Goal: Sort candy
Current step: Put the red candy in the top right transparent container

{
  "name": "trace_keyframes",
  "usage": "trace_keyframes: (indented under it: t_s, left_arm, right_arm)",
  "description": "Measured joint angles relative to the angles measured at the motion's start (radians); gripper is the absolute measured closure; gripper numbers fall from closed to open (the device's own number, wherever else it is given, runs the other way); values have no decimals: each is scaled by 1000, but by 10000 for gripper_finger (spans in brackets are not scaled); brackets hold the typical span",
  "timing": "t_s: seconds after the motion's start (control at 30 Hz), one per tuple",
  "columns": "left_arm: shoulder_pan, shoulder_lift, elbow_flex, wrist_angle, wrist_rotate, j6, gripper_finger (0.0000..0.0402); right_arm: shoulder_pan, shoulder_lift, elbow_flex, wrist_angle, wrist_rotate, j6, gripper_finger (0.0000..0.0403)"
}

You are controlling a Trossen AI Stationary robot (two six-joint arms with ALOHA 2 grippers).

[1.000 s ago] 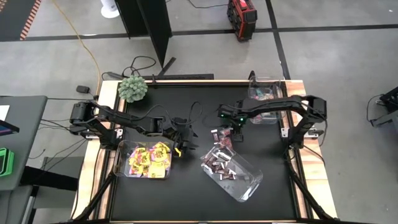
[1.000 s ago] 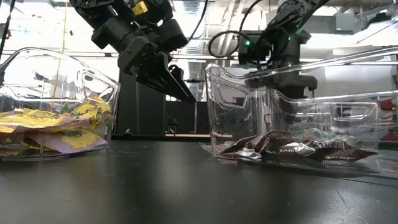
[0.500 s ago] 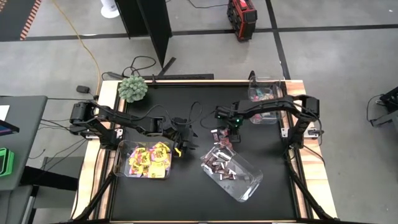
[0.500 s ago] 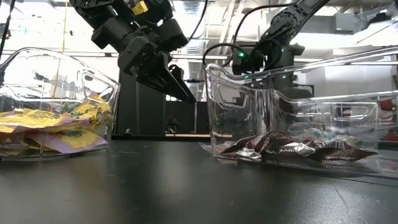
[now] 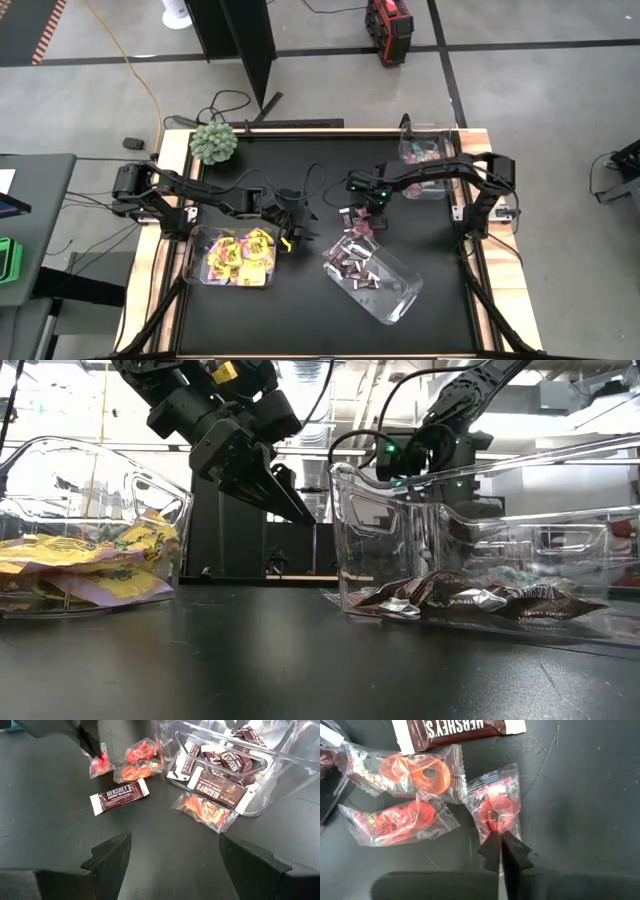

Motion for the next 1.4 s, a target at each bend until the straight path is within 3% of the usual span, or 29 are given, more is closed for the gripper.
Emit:
trace_keyframes:
  t_s: [0.07, 0.4, 0.6, 0.8, 1.03, 1.4]
  left_arm:
    - [0, 0, 0, 0, 0, -1, 104]
    - [0, 0, 0, 0, 0, -2, 104]
    - [0, 0, 0, 1, 0, -2, 104]
    - [0, 0, 0, 3, 0, -2, 104]
    - [0, 0, 0, 8, 0, -1, 104]
    - [0, 0, 0, 7, 0, -1, 104]
  right_arm:
    - [0, -13, 0, -5, 0, 0, 394]
    - [0, -198, 0, -40, 75, 29, 401]
    - [-22, -410, 0, -136, 284, 159, 402]
    - [-102, -561, 0, -339, 458, 464, 402]
    - [-191, -606, 0, -530, 604, 810, 402]
    - [-224, -598, 0, -558, 642, 862, 384]
